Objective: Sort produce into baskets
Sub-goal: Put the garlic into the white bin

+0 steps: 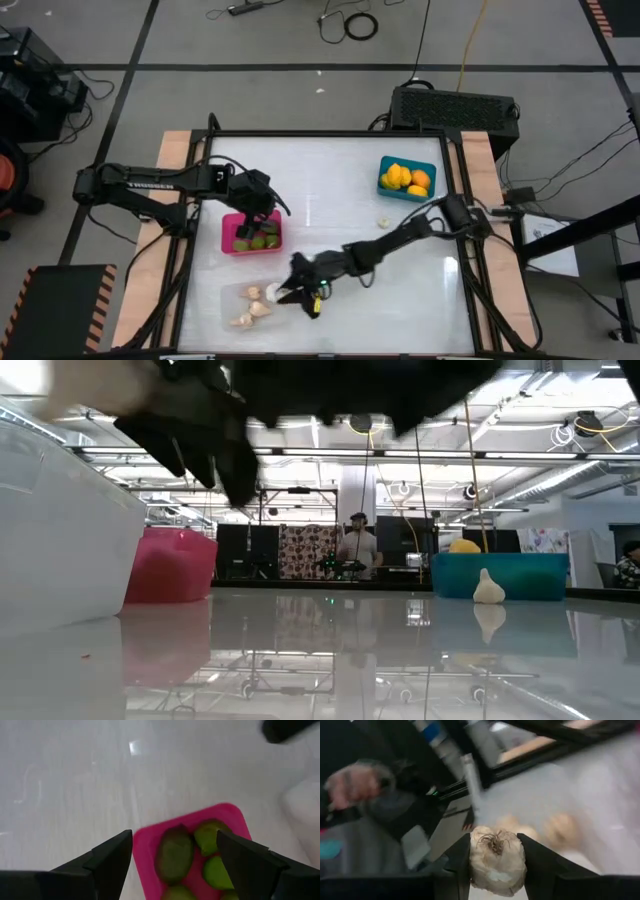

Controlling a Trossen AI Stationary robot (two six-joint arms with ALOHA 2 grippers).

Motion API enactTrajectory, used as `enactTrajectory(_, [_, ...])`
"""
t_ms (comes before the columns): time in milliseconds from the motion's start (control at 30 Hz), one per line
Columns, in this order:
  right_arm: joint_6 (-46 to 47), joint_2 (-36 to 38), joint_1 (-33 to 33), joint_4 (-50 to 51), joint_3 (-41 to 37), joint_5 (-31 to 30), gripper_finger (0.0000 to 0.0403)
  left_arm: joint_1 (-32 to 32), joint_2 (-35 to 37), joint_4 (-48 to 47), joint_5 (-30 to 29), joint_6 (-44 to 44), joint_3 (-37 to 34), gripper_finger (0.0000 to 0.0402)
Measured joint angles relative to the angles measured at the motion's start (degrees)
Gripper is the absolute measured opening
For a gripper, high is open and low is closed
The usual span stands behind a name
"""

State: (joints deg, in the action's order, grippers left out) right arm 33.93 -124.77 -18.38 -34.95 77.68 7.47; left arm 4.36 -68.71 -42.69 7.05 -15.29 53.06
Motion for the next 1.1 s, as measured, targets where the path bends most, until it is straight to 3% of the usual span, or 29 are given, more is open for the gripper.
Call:
enactTrajectory(100, [-5.77,-2.92,1.06,8.27,8.94,4.77,0.0128,0.0,0.0,-0.1,-0.04,0.0,-0.01,0.0296])
enactTrajectory(200, [-11.07,-5.38,1.27,18.91,16.18,4.44,0.0128,0.0,0.02,-0.09,-0.06,0.0,-0.02,0.0296])
enactTrajectory(400, [-14.43,-9.41,1.75,28.37,24.49,4.43,0.014,0.0,0.02,0.03,-0.16,-0.03,-0.01,0.0296])
enactTrajectory(600, [-14.09,-9.17,2.21,32.21,25.21,4.43,0.0198,0.0,0.02,0.15,-0.2,-0.11,-0.02,0.0296])
enactTrajectory(733, [-9.27,-6.63,3.08,40.01,25.24,4.78,0.0226,0.0,0.02,0.23,-0.22,-0.28,-0.02,0.0296])
enactTrajectory(1000, [-9.53,0.63,2.89,58.47,25.24,4.23,0.0232,0.0,0.02,0.96,-0.22,-0.59,-0.02,0.0296])
enactTrajectory(1100, [-8.39,4.03,1.97,69.01,25.26,-0.03,0.0226,0.0,0.02,1.06,-0.22,-0.59,-0.02,0.0296])
